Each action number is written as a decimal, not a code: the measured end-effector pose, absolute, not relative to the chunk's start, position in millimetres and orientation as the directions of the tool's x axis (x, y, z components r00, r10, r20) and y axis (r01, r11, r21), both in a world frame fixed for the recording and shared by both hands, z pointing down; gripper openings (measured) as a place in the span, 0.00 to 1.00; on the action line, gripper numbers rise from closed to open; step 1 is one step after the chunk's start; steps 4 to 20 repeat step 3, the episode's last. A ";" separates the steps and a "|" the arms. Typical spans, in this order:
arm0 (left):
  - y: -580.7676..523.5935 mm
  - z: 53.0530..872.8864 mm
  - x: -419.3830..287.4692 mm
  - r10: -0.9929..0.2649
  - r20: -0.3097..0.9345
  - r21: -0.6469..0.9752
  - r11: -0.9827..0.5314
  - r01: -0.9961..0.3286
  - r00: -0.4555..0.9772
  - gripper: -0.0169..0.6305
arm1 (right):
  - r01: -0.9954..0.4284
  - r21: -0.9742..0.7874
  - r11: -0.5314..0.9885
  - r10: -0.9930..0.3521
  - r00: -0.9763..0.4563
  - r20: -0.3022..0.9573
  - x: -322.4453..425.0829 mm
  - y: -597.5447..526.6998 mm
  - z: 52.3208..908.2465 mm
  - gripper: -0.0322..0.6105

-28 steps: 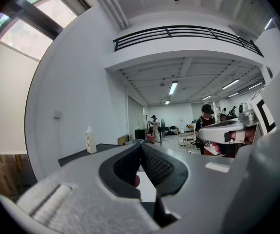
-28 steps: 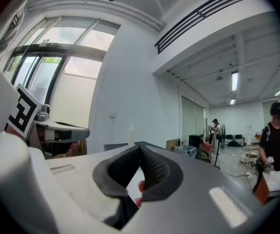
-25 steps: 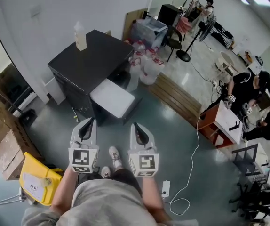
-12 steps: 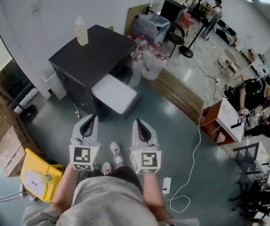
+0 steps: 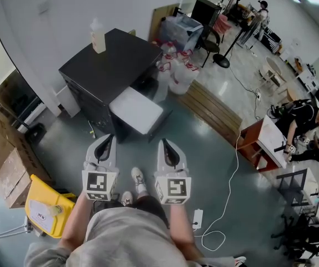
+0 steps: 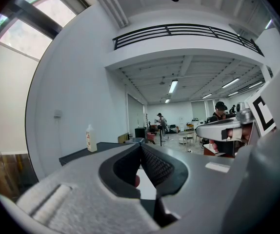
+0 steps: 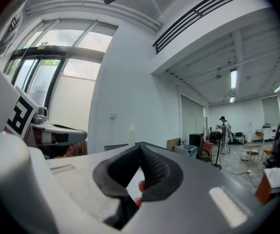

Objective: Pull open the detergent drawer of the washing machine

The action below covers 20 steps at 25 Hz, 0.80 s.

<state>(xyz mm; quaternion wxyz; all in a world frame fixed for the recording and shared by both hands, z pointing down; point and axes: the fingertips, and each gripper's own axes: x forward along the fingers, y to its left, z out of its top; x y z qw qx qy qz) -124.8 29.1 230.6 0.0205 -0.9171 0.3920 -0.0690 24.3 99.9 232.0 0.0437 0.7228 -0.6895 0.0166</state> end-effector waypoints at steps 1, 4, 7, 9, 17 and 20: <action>29.0 230.9 -124.8 -0.722 0.111 -0.093 -0.692 -0.716 0.683 0.04 | -0.998 0.041 -0.045 -0.995 0.048 0.083 23.9 99.6 232.0 0.06; 28.6 231.6 -125.1 -0.722 0.110 -0.098 -0.692 -0.715 0.684 0.04 | -0.998 0.042 -0.044 -0.995 0.048 0.083 22.9 99.0 232.5 0.06; 28.6 231.6 -125.1 -0.722 0.110 -0.098 -0.692 -0.715 0.684 0.04 | -0.998 0.042 -0.044 -0.995 0.048 0.083 22.9 99.0 232.5 0.06; 28.6 231.6 -125.1 -0.722 0.110 -0.098 -0.692 -0.715 0.684 0.04 | -0.998 0.042 -0.044 -0.995 0.048 0.083 22.9 99.0 232.5 0.06; 28.6 231.6 -125.1 -0.722 0.110 -0.098 -0.692 -0.715 0.684 0.04 | -0.998 0.042 -0.044 -0.995 0.048 0.083 22.9 99.0 232.5 0.06; 28.6 231.6 -125.1 -0.722 0.110 -0.098 -0.692 -0.715 0.684 0.04 | -0.998 0.042 -0.044 -0.995 0.048 0.083 22.9 99.0 232.5 0.06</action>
